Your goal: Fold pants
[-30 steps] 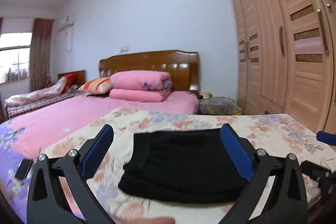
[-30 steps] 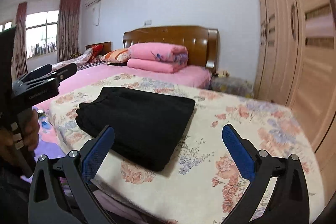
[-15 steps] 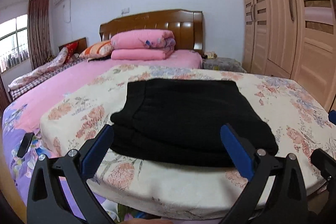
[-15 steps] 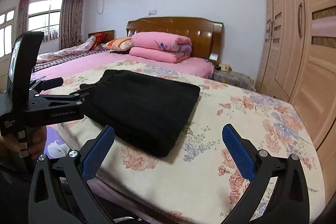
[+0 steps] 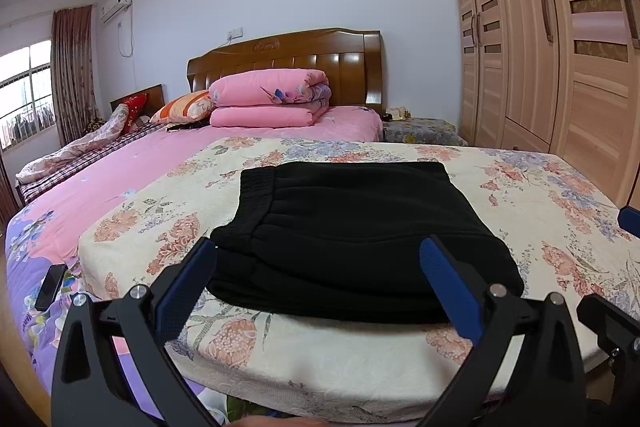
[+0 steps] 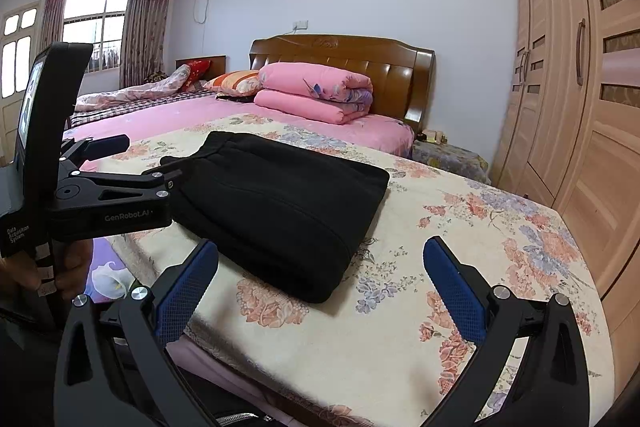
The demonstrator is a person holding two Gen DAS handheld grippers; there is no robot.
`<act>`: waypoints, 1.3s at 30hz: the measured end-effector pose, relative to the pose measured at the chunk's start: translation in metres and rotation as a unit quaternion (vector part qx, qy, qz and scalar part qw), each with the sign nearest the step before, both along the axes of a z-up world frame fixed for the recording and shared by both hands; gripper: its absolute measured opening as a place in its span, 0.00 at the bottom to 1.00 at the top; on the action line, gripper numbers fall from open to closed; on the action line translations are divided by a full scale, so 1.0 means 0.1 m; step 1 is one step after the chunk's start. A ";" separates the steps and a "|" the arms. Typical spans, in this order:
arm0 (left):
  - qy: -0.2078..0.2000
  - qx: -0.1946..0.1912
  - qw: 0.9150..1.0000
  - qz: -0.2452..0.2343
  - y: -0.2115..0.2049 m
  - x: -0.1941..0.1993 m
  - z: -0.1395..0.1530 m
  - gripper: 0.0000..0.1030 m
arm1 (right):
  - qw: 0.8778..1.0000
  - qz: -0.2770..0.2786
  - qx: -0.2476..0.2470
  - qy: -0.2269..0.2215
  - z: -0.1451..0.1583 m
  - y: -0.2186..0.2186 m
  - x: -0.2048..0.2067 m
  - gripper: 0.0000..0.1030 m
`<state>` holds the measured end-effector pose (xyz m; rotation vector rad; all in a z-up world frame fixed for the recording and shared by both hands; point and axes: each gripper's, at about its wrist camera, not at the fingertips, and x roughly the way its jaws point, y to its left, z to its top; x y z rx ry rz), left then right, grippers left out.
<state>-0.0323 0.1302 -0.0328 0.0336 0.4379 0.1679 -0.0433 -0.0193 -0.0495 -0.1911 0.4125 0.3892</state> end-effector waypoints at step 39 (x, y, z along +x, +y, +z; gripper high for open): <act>0.000 -0.003 1.000 0.000 -0.02 0.00 0.01 0.99 | 1.000 0.000 -0.001 0.003 -0.01 0.03 0.00 0.96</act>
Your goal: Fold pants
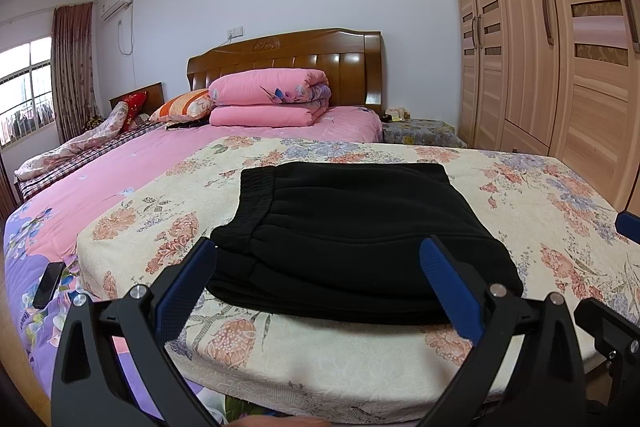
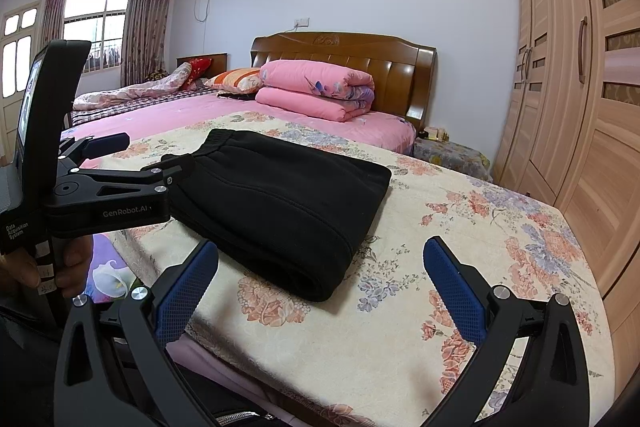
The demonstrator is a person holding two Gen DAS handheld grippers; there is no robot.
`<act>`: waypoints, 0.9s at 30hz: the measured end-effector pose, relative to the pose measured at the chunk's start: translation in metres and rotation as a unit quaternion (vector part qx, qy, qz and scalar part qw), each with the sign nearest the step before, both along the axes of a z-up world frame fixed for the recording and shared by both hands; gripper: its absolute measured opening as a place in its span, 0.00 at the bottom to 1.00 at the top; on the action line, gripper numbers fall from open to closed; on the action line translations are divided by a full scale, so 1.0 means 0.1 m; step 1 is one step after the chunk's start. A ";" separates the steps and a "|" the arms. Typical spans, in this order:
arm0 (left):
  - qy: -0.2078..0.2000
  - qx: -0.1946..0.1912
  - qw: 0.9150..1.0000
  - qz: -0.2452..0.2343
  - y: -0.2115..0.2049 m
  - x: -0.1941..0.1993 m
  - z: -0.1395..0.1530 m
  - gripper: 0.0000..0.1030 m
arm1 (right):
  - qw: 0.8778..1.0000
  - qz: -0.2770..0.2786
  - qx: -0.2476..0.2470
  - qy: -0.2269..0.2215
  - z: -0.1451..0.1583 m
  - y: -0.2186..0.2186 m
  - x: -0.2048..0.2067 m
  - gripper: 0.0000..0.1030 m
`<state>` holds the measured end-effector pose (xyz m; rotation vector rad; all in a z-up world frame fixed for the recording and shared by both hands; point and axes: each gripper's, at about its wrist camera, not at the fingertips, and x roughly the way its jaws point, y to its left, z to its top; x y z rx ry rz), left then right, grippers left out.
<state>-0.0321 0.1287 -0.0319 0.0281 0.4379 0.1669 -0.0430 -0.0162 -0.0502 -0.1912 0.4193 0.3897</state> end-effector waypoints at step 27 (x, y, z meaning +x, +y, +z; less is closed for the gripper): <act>0.000 -0.002 1.000 0.002 -0.02 0.00 0.00 0.99 | 1.000 0.002 0.001 0.005 -0.03 0.01 0.00 0.96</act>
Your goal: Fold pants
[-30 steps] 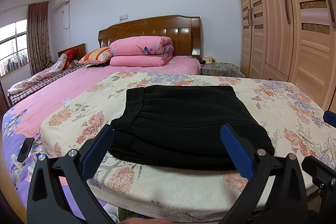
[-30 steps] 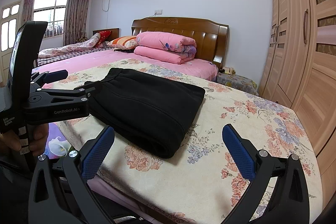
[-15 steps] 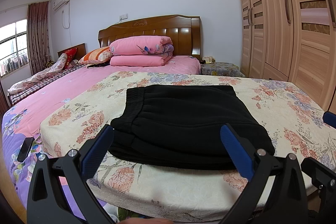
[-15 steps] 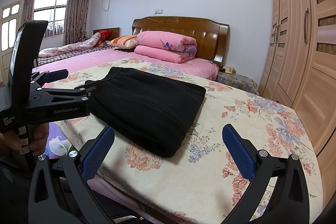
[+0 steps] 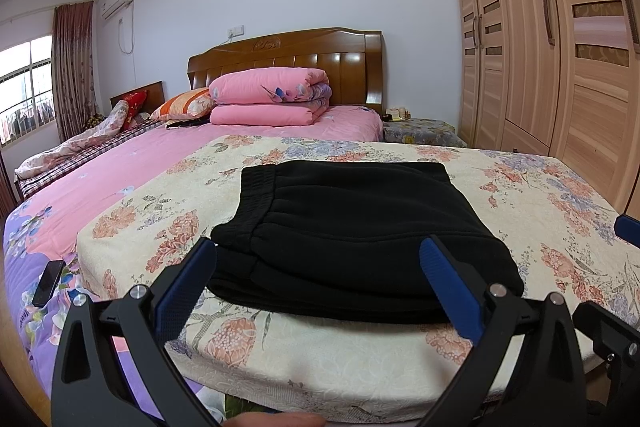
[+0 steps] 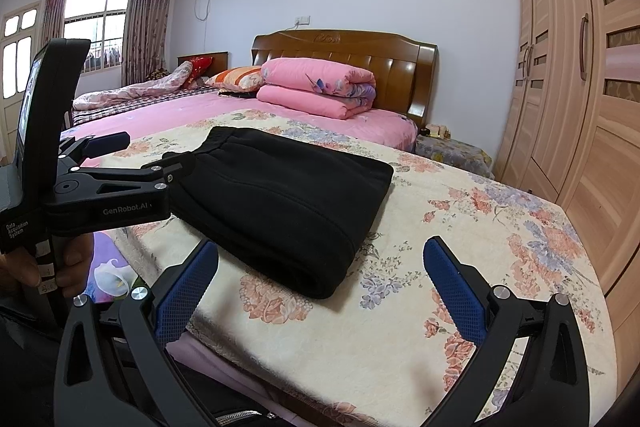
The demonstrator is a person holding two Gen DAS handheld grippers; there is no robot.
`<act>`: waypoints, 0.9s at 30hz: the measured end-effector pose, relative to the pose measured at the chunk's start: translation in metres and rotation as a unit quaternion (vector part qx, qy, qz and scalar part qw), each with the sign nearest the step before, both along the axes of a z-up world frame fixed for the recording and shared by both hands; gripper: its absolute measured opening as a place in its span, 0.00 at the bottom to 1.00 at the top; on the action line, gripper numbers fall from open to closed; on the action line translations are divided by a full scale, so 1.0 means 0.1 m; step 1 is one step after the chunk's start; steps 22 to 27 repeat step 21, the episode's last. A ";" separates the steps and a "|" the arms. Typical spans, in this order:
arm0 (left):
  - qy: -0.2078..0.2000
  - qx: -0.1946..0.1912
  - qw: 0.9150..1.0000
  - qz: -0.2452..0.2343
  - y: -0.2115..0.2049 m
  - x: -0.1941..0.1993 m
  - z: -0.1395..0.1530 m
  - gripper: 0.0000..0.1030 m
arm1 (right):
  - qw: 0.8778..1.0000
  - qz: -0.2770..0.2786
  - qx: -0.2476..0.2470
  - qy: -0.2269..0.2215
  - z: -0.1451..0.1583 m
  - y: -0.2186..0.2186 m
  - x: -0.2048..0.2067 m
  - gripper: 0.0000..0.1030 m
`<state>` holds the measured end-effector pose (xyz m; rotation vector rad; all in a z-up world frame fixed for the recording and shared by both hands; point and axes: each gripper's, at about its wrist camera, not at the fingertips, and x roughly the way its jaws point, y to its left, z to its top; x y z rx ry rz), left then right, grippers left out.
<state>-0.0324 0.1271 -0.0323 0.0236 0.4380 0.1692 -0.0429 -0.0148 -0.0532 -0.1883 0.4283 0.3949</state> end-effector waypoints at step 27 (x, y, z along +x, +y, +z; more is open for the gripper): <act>0.007 -0.012 1.000 0.008 -0.01 0.04 -0.03 0.99 | 1.000 0.004 0.001 0.007 -0.04 0.00 0.01 0.96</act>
